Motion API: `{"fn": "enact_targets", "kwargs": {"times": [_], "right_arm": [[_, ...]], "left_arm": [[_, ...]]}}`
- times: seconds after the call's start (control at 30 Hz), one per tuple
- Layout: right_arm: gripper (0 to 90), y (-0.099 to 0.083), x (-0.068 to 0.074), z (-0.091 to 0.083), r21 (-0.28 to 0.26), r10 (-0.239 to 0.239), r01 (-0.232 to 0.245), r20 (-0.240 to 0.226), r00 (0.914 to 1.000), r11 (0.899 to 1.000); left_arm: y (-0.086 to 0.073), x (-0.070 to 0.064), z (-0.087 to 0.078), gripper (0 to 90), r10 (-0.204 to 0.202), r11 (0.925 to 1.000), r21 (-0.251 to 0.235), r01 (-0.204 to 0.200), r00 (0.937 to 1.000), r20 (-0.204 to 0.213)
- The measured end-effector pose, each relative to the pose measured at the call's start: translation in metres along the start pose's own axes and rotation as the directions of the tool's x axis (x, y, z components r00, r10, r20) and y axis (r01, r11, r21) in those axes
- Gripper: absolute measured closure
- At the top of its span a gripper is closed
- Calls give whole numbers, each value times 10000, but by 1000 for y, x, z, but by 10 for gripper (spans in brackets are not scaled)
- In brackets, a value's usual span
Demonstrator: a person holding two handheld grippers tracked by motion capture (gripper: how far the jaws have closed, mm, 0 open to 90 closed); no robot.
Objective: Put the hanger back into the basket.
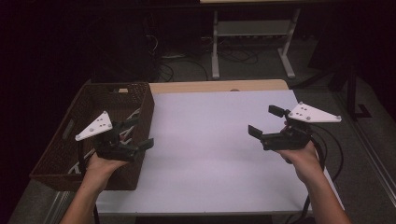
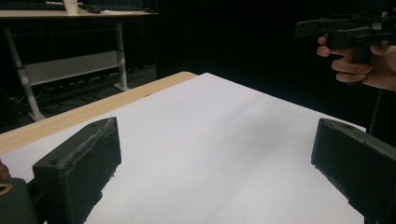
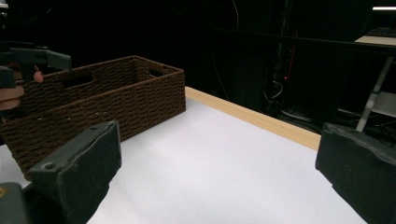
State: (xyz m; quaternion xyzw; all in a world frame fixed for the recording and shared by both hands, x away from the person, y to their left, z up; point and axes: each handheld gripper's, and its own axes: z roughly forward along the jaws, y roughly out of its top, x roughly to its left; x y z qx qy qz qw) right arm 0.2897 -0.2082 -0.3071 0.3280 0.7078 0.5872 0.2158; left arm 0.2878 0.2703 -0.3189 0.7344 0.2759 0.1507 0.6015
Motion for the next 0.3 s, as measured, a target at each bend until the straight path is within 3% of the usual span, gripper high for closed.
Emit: {"fn": "enact_targets", "kwargs": {"times": [0.3], "right_arm": [[0, 0, 1, 1, -6, -103, 103, -48, 9999, 9999]], "left_arm": [[-2, 1, 0, 16, -104, 9999, -22, 104, 9999, 70]]}}
